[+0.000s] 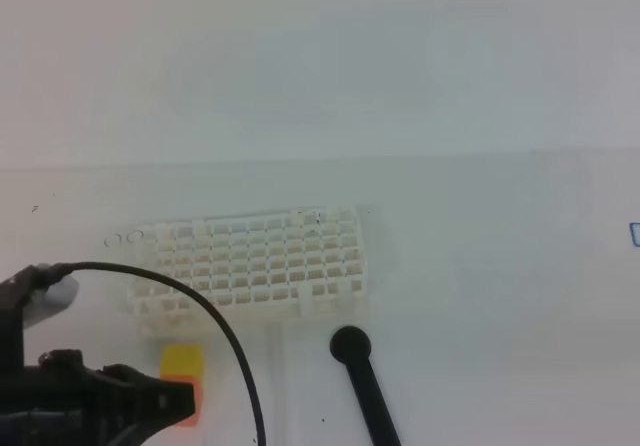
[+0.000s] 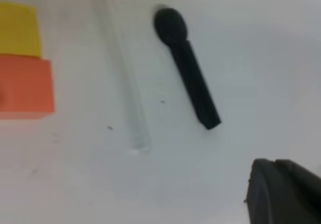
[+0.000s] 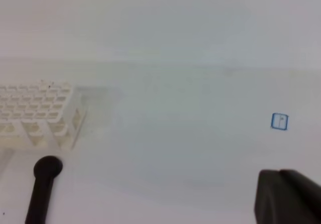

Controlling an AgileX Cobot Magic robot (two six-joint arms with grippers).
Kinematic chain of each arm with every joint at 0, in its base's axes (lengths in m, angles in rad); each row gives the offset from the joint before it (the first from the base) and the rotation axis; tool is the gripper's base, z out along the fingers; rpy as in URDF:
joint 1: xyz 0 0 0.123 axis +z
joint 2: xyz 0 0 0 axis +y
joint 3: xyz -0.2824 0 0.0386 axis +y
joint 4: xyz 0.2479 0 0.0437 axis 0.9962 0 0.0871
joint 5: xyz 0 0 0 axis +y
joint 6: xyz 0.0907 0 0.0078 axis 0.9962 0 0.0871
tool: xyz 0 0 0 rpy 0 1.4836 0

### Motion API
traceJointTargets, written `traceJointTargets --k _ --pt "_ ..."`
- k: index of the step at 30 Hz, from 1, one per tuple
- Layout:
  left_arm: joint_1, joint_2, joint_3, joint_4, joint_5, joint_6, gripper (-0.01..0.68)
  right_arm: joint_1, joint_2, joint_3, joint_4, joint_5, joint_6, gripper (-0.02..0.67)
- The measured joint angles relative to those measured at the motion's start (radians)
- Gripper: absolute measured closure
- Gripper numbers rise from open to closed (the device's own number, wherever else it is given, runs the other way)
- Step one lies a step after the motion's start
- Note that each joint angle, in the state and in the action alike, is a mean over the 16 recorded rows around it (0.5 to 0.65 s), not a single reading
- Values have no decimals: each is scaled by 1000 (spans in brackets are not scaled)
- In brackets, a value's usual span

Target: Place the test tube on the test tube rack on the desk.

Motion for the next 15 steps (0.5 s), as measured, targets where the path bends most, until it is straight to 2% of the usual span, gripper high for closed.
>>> traceJointTargets --k 7,15 --pt "-140 127 -1 47 -116 -31 674 0 54 0 2 8 -14 650" --pt "-340 224 -52 219 -227 -233 667 0 117 0 2 7 -33 650"
